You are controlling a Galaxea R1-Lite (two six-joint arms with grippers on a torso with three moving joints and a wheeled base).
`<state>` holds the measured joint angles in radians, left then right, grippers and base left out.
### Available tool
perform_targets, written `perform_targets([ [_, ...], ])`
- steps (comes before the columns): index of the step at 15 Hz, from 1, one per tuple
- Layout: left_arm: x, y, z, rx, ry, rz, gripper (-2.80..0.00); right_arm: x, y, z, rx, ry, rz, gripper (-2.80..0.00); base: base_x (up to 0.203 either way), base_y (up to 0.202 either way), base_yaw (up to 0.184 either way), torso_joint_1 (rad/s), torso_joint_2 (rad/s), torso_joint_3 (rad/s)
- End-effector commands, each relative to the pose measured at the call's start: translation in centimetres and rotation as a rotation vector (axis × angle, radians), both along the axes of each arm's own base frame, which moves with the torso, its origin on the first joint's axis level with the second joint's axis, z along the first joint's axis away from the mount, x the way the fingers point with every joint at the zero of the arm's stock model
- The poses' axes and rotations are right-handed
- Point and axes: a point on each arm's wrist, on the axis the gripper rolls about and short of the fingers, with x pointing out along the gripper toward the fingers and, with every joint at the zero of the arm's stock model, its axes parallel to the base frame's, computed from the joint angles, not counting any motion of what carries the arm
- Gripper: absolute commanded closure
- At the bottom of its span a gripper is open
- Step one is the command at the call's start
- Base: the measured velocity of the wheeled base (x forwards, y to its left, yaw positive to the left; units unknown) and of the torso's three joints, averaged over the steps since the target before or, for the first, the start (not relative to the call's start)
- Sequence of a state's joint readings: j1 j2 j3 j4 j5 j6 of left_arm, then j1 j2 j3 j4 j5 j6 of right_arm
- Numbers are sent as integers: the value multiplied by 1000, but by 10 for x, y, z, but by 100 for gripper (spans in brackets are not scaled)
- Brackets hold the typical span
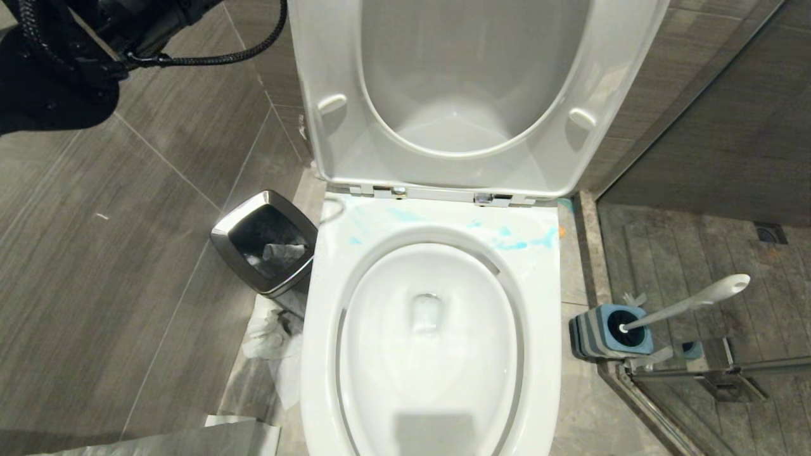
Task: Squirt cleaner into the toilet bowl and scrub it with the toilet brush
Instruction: Close the toilet lid
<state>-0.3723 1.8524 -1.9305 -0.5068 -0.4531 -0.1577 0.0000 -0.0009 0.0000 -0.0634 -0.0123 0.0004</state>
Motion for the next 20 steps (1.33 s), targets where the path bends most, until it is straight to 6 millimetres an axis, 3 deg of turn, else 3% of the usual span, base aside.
perform_targets([
  [1, -19, 7, 8, 16, 35, -10, 0, 2, 0, -7, 0, 24, 0, 0, 0, 0, 0, 0, 0, 0],
  [11, -61, 12, 7, 63, 144, -53, 0, 2, 0, -7, 0, 24, 0, 0, 0, 0, 0, 0, 0, 0],
  [20, -114, 30, -14, 173, 397, -78, 0, 2, 0, -7, 0, 24, 0, 0, 0, 0, 0, 0, 0, 0],
])
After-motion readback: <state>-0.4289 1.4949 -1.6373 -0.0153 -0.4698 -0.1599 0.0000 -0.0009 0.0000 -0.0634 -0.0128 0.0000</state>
